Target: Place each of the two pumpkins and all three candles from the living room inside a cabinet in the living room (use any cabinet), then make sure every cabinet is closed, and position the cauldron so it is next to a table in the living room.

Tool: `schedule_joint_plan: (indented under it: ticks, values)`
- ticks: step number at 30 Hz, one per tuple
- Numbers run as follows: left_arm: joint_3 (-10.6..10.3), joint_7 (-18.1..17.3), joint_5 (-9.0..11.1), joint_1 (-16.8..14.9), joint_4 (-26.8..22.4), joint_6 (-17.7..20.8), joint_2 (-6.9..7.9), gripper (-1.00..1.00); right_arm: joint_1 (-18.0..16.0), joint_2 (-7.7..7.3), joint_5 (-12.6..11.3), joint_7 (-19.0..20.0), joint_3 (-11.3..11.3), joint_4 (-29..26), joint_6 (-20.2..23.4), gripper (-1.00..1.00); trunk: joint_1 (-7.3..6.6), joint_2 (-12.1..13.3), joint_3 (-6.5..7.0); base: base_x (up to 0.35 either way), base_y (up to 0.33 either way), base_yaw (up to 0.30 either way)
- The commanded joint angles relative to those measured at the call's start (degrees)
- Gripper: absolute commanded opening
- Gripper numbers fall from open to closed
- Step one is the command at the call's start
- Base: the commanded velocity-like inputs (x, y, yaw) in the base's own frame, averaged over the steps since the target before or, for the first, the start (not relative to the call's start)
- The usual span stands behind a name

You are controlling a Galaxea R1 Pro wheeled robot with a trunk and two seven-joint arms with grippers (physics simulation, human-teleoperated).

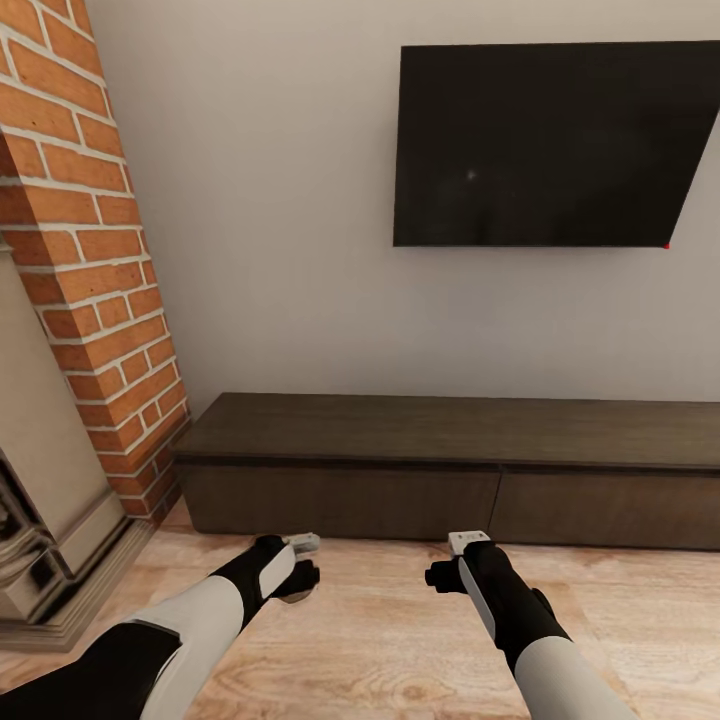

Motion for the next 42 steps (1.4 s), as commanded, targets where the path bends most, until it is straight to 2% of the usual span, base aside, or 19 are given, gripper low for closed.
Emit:
schedule_joint_plan:
  ticks: [1,6,7,11,14,19,23,26,31,34,35,39,42]
  values:
    - [-0.40,0.33,0.63,0.01,-0.88,0.44,0.01,-1.00,-0.03,0.02,0.38,0.06,0.01,-0.07,0.30,1.00,-0.01,-0.02,-0.06,0.000,0.000,0.000]
    - [-0.44,0.28,0.63,0.01,-5.16,1.73,-0.03,-1.00,-0.02,0.02,0.35,0.06,0.00,-0.07,0.30,1.00,-0.01,-0.02,-0.06,0.000,0.000,0.000]
    - [-0.45,0.33,0.63,0.01,-7.63,4.25,0.02,-1.00,-0.01,0.02,0.33,0.07,-0.02,-0.07,0.30,1.00,-0.01,-0.02,-0.06,0.000,0.000,0.000]
    - [-0.39,0.40,0.58,0.01,-12.23,8.18,0.04,-1.00,0.00,0.02,0.08,0.07,-0.05,-0.07,0.30,1.00,-0.01,-0.02,-0.06,0.000,0.000,0.000]
    - [-0.37,0.48,0.49,0.01,-17.98,12.97,0.05,-1.00,0.00,0.02,-1.51,0.01,-0.02,-0.07,0.30,1.00,-0.01,-0.02,-0.06,0.000,0.000,0.000]
    - [-0.37,0.57,0.40,0.01,-24.55,19.30,0.11,-1.00,0.00,0.02,-3.11,-0.01,-0.04,-0.07,0.26,1.00,-0.01,-0.02,-0.06,0.000,0.000,0.000]
    - [-0.38,0.61,0.38,-0.03,-28.56,23.04,0.13,-1.00,0.00,0.02,-3.47,-0.02,-0.14,-0.07,0.23,1.00,-0.01,-0.02,-0.06,0.000,0.000,0.000]
    - [-0.41,0.60,0.37,-0.06,-31.10,25.59,0.13,-1.00,-0.03,0.02,-3.57,-0.02,-0.80,-0.07,-0.01,1.00,-0.04,-0.01,0.16,0.000,0.000,0.000]
    - [-0.42,0.60,0.37,-0.29,-33.93,28.82,0.14,-1.00,-0.07,0.08,-3.54,-0.05,-3.93,0.47,-2.87,1.00,-0.17,0.06,1.26,0.000,0.000,0.000]
    - [-0.41,0.60,0.39,-2.09,-34.75,29.51,0.14,-1.00,-0.08,0.08,-3.58,-0.03,-5.34,2.55,-5.01,1.00,-0.24,0.10,1.93,0.000,0.000,0.000]
    - [-0.39,0.57,0.41,-3.79,-34.89,29.71,0.14,-1.00,-0.08,0.06,-3.64,-0.03,-5.73,3.80,-5.97,1.00,-0.27,0.11,2.15,0.000,0.000,0.000]
    - [-0.35,0.50,0.49,-8.79,-34.83,30.04,0.14,-1.00,-0.08,0.03,-3.62,-0.07,-6.14,6.04,-8.40,1.00,-0.37,0.16,3.04,0.000,0.000,0.000]
    - [-0.31,0.42,0.54,-10.65,-34.68,30.12,0.14,-1.00,-0.09,0.06,-3.58,-0.04,-6.17,6.53,-9.24,1.00,-0.45,0.20,3.70,0.000,0.000,0.000]
